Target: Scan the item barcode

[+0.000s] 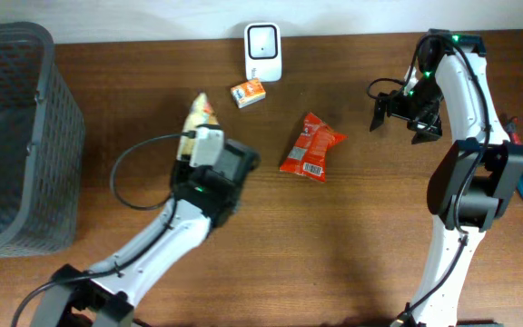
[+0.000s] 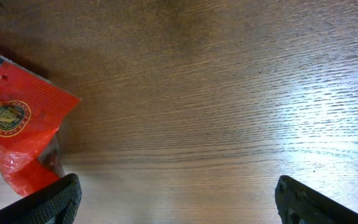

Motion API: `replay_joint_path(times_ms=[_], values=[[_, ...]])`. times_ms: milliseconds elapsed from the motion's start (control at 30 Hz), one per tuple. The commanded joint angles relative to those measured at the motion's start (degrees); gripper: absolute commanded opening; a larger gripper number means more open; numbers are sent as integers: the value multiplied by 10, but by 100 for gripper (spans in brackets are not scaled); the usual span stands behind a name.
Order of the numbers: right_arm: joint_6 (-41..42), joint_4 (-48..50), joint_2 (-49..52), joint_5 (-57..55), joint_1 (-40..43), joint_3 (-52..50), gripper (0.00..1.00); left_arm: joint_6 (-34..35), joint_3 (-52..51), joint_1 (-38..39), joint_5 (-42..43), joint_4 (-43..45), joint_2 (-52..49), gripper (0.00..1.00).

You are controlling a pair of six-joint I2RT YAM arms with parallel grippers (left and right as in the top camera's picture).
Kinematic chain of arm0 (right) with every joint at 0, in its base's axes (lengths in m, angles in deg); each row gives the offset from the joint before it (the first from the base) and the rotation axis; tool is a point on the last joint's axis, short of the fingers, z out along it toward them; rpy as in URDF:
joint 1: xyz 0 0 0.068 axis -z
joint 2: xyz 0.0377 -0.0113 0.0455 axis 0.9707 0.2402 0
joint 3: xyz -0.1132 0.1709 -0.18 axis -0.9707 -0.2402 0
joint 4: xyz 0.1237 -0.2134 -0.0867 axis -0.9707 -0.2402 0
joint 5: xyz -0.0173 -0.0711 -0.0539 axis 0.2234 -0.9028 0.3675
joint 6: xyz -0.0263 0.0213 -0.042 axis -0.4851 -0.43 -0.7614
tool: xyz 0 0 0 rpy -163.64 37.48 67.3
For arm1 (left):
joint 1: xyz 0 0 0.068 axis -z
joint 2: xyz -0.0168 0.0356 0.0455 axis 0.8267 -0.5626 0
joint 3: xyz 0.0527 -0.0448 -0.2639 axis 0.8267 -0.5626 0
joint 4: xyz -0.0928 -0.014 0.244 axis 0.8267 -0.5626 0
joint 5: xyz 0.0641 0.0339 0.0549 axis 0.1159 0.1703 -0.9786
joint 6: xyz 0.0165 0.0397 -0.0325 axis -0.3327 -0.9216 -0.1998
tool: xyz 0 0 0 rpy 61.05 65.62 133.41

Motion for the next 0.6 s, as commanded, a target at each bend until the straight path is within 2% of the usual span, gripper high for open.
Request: replay_joint_path(times_ms=[0,133,233,300,467,567], values=[[-4,0,-16,7,0,9,98,-7,10,62,51,3,-1,0],[-4,0,-16,7,0,9,98,-7,10,81,194,2,-1,0],[-4,0,-16,7,0,9,98,-7,10,82,190,-4,-1,0],[-4,0,-16,7,0,9,98,-7,10,82,121,-6,-1,0],[-4,0,-16,7,0,9,98,-7,10,80,-176,1,-1,0],[-4,0,-16,7,0,9,98,-12,10,61,-292,25,-1,0]])
